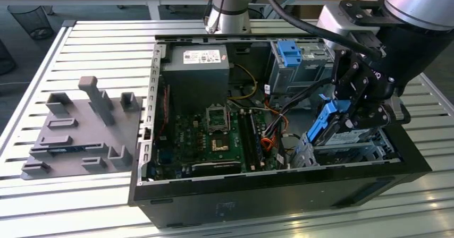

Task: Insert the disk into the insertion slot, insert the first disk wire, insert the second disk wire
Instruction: 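Insert the disk into the insertion slot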

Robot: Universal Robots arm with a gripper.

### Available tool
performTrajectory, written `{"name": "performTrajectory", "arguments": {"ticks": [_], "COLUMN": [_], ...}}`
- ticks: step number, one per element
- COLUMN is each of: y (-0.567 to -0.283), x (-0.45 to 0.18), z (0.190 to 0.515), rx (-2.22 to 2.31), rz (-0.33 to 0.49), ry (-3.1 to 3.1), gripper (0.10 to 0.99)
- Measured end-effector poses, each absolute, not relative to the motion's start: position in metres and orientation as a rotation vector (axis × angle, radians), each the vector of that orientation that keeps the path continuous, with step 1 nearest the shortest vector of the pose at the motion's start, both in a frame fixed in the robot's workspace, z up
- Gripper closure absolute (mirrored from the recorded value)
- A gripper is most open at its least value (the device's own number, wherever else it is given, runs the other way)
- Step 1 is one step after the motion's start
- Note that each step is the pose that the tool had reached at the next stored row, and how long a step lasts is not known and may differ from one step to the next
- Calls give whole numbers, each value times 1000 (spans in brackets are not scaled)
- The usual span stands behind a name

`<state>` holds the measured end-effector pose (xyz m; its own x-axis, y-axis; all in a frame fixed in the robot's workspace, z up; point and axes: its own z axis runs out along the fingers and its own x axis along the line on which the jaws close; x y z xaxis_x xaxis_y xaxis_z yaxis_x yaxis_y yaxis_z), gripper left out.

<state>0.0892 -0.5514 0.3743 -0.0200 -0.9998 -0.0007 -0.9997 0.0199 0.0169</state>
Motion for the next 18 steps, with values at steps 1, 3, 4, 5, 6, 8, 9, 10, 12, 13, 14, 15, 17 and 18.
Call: {"name": "performTrajectory", "arguments": {"ticks": [1,3,4,5,6,8,9,10,12,13,14,15,17,18], "y": [-551,-551,-551,-551,-551,-551,-551,-551,-551,-551,-551,-551,-551,-551], "x": [89,89,89,89,89,89,89,89,89,89,89,89,89,89], "z": [374,372,372,371,370,369,368,368,367,366,366,366,365,364], "rx": [2191,2191,2191,2191,2191,2191,2191,2191,2191,2191,2191,2191,2191,2191], "rz": [-20,-20,-20,-20,-19,-20,-20,-20,-20,-20,-19,-19,-20,-20], "ry": [-2235,-2235,-2235,-2235,-2235,-2235,-2235,-2235,-2235,-2235,-2235,-2235,-2235,-2235], "gripper": [722,722,722,722,722,722,722,722,722,722,722,722,722,722]}}
